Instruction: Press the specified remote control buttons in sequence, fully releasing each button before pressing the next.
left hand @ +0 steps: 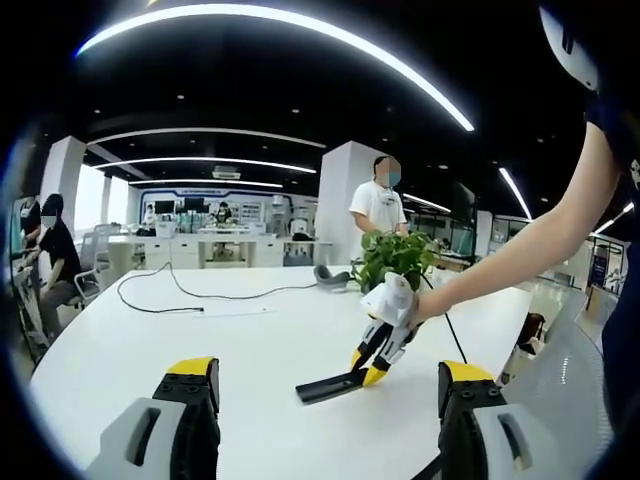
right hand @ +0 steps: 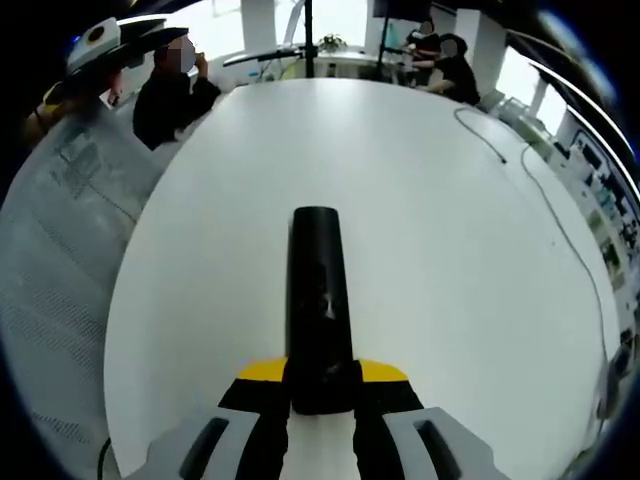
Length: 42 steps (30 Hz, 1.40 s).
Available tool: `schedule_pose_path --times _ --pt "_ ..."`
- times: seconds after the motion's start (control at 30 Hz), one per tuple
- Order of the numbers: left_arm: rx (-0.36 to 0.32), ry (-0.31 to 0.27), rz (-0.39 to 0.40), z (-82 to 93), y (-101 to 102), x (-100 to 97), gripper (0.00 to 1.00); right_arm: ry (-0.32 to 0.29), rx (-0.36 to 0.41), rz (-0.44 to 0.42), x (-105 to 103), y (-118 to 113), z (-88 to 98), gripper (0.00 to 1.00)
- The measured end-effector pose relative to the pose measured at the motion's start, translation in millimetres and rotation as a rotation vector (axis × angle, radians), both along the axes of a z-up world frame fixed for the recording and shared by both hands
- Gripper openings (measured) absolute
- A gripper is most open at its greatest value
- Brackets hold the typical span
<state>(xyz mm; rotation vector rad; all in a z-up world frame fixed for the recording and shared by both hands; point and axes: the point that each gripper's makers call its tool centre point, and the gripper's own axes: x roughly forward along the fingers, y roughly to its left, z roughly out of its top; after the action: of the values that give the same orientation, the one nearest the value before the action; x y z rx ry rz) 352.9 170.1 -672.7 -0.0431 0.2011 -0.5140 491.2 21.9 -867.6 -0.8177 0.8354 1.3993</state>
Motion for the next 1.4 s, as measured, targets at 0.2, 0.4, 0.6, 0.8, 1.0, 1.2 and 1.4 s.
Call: schedule_pose_path --times 0.2,0.4,0.6,0.8,1.0,1.2,1.4 --pt "0.002 0.000 -0.008 -0.1 -2 -0.6 0.95 -0.001 -0.004 0.001 3 0 0.0 0.21" --pt "0.011 -0.014 -0.002 1.3 -1 0.0 0.96 -0.005 -0.009 -0.004 4 0 -0.3 0.21" --pt "0.019 -0.002 -0.008 -1.3 -2 -0.2 0.96 -0.017 -0.031 -0.025 3 0 -0.3 0.22" --pt "0.023 0.000 -0.008 -2.3 -1 -0.4 0.96 -0.011 -0.029 -0.039 4 -1 -0.4 0.22" --pt "0.017 -0.005 0.000 -0.8 0 -0.1 0.96 0.033 0.003 -0.084 -3 2 1.4 0.30" --pt "0.010 -0.008 0.007 0.3 1 0.4 0.96 0.063 0.097 -0.219 -1 7 8.3 0.47" --pt "0.001 -0.017 0.005 2.9 1 0.3 0.96 0.037 0.217 -0.346 9 12 29.1 0.64"
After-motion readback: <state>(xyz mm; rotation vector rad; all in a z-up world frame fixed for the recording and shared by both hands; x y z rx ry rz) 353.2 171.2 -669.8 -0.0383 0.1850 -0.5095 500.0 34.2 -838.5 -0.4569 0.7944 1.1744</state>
